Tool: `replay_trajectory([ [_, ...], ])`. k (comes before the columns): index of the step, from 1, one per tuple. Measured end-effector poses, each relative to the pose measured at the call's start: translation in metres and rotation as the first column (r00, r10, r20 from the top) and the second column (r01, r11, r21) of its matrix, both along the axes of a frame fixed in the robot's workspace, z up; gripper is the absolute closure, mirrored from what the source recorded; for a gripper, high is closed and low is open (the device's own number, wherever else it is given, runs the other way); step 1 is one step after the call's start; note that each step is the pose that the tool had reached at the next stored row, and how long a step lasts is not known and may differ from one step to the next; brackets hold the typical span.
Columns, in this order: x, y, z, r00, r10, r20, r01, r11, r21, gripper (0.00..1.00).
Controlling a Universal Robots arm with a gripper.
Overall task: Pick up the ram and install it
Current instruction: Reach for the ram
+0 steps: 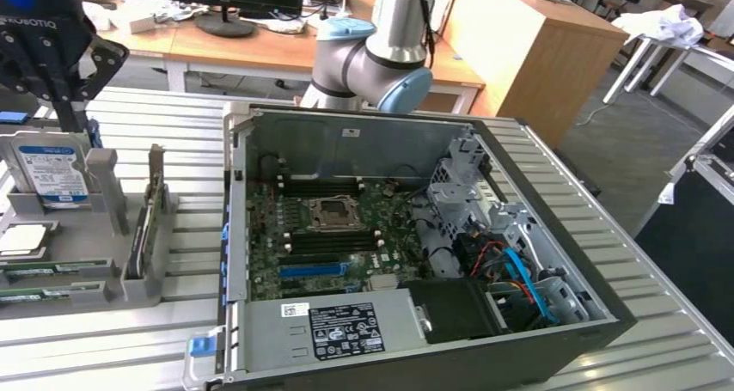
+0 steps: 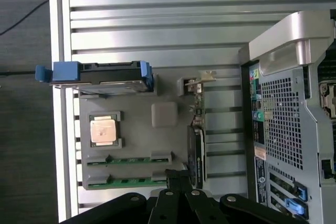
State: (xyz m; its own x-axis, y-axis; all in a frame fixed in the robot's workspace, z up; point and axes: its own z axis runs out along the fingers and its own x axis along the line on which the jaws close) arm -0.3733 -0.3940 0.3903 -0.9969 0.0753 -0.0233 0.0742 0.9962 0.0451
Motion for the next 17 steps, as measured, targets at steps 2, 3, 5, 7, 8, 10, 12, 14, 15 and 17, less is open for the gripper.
replay_trajectory([
  [2, -0.004, 0.0002, -0.0001, 1.0000, 0.000, 0.0000, 0.000, 1.0000, 0.0000, 0.89],
  [3, -0.007, 0.0003, -0.0002, 1.0000, 0.000, 0.0000, 0.000, 1.0000, -0.0001, 0.89],
  [5, -0.011, 0.0006, -0.0003, 1.0000, 0.000, -0.0001, 0.000, 1.0000, 0.0000, 0.89],
  [7, -0.016, 0.0007, -0.0005, 1.0000, 0.000, -0.0001, 0.000, 1.0000, -0.0001, 0.89],
  [8, -0.018, 0.0008, -0.0006, 1.0000, 0.000, 0.0000, 0.000, 1.0000, 0.0000, 0.89],
  [10, -0.023, 0.0011, -0.0007, 1.0000, 0.000, 0.0000, 0.000, 1.0000, 0.0000, 0.89],
  [12, -0.027, 0.0014, -0.0009, 1.0000, 0.000, -0.0001, 0.000, 1.0000, 0.0000, 0.89],
  [14, -0.032, 0.0016, -0.0010, 1.0000, 0.000, 0.0000, 0.000, 1.0000, -0.0001, 0.89],
  [15, -0.034, 0.0017, -0.0011, 1.0000, 0.000, -0.0001, 0.000, 1.0000, -0.0001, 0.89],
  [17, -0.037, 0.0017, -0.0013, 1.0000, 0.000, 0.0000, 0.000, 1.0000, 0.0000, 0.89],
])
